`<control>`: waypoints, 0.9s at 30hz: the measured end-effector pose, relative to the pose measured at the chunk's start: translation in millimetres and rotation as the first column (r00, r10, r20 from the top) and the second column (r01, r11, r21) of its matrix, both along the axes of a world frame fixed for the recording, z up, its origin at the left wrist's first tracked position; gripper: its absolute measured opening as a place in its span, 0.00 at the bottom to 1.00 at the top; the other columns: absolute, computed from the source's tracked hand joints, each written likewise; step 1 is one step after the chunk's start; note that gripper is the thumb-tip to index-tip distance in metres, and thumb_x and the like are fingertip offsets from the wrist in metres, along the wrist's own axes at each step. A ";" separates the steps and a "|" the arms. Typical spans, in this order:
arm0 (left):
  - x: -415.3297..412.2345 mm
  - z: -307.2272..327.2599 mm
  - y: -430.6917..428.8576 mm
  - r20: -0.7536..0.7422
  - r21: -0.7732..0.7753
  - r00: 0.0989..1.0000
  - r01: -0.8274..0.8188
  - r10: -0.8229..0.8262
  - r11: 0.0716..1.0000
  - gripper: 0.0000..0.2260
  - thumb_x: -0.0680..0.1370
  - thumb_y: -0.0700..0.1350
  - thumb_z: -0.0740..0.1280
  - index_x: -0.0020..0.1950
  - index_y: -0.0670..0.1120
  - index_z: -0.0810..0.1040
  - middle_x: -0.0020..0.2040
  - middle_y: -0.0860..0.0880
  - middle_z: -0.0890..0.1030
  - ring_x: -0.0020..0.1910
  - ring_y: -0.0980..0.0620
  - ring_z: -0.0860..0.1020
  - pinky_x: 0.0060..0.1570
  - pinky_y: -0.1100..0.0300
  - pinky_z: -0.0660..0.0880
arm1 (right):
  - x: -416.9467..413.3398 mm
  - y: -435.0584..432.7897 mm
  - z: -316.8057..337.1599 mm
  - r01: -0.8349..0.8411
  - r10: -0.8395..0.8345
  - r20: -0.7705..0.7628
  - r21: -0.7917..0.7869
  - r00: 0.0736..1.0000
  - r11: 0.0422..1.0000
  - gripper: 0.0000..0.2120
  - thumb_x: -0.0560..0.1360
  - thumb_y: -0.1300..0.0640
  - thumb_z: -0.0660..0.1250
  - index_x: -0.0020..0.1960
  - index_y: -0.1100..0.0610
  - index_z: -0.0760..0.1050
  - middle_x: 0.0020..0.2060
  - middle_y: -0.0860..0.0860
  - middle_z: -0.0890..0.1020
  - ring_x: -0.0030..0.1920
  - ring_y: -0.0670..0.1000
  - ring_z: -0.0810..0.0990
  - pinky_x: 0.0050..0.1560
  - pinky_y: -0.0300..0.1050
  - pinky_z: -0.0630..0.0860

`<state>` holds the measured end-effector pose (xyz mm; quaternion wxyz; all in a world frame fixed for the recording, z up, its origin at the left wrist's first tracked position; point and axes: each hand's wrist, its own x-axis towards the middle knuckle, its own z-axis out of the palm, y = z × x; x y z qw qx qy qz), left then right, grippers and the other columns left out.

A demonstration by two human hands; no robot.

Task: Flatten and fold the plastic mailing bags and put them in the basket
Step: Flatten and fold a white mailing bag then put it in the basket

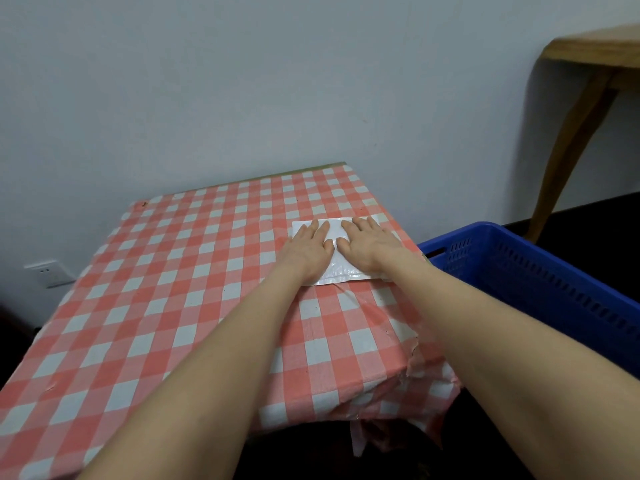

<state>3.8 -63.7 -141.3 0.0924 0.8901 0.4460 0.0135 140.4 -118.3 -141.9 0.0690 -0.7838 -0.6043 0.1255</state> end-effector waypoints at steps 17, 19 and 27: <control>-0.8 6.3 2.7 -0.007 -0.088 1.000 -0.012 0.012 0.996 0.24 0.84 0.52 0.45 0.79 0.48 0.44 0.79 0.47 0.43 0.78 0.49 0.43 0.76 0.48 0.47 | 3.7 -6.2 5.6 -0.018 0.020 -0.121 0.013 0.992 1.000 0.28 0.82 0.44 0.46 0.79 0.50 0.45 0.79 0.50 0.45 0.78 0.54 0.41 0.77 0.55 0.45; -1.7 12.3 5.2 0.026 -0.119 0.999 -0.022 0.025 0.993 0.25 0.84 0.53 0.45 0.79 0.49 0.44 0.79 0.48 0.43 0.78 0.49 0.43 0.76 0.49 0.47 | 6.9 -9.2 11.7 0.013 0.001 -0.200 0.071 0.980 0.997 0.30 0.82 0.43 0.50 0.79 0.50 0.46 0.79 0.51 0.44 0.78 0.54 0.42 0.77 0.55 0.46; -10.5 34.4 -0.1 0.180 -0.045 0.926 -0.328 0.331 0.943 0.24 0.81 0.46 0.57 0.76 0.43 0.58 0.75 0.43 0.61 0.69 0.41 0.67 0.62 0.49 0.69 | 29.9 -32.3 29.2 0.423 -0.357 -0.362 0.122 0.861 0.898 0.32 0.77 0.47 0.64 0.75 0.57 0.57 0.70 0.56 0.67 0.66 0.60 0.71 0.63 0.53 0.71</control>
